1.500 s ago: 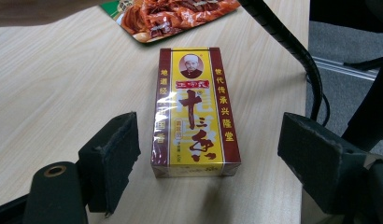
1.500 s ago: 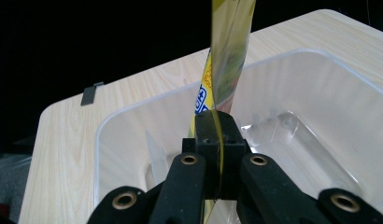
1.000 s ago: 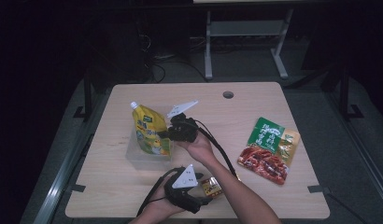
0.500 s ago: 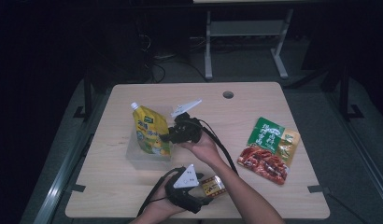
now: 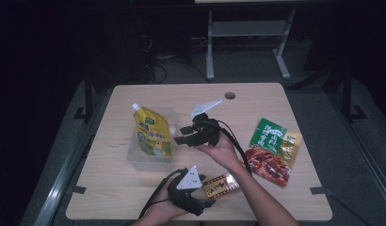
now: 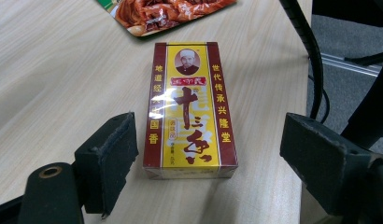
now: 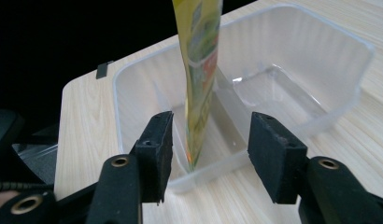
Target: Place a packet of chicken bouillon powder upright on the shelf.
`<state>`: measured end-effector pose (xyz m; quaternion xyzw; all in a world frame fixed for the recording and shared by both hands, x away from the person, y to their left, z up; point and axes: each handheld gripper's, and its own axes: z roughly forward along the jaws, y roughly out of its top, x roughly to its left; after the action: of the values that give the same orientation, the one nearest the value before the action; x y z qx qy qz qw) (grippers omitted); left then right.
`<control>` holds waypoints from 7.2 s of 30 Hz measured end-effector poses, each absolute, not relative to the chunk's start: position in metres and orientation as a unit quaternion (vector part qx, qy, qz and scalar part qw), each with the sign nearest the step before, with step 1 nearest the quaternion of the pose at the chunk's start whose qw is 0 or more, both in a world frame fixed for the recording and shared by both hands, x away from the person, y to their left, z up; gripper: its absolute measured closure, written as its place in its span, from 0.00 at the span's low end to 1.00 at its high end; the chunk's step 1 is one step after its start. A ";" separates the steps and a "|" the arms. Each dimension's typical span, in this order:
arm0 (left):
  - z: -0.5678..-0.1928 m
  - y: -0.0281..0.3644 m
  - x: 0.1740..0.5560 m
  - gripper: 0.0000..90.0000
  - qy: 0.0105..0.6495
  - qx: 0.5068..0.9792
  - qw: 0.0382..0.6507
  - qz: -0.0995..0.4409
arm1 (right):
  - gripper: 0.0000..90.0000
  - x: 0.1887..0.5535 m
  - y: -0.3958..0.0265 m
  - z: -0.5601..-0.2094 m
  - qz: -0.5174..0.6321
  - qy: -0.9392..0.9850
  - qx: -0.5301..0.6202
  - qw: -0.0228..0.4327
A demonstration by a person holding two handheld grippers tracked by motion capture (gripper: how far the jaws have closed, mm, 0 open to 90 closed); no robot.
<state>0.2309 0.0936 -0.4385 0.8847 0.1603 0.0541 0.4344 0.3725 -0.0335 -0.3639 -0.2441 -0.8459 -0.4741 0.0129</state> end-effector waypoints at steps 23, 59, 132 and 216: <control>-0.453 0.077 0.235 0.24 0.149 0.908 0.383 0.074 | 0.44 0.339 -0.121 -0.364 -0.461 -0.838 -0.289 -0.032; -0.463 0.070 0.240 0.33 0.145 0.925 0.342 0.086 | 0.34 0.277 -0.206 -0.426 -0.457 -0.804 -0.379 -0.031; -0.443 0.079 0.241 0.36 0.243 0.870 0.396 0.165 | 0.58 0.292 -0.189 -0.445 -0.531 -0.699 -0.460 0.131; -0.450 0.078 0.218 0.29 0.183 0.881 0.418 0.123 | 0.75 0.345 -0.048 -0.316 -0.504 -0.855 -0.122 0.006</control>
<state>0.2176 0.0781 -0.4500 0.8812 0.1831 0.1232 0.4181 0.3447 -0.0479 -0.3161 -0.1219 -0.8553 -0.5036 0.0059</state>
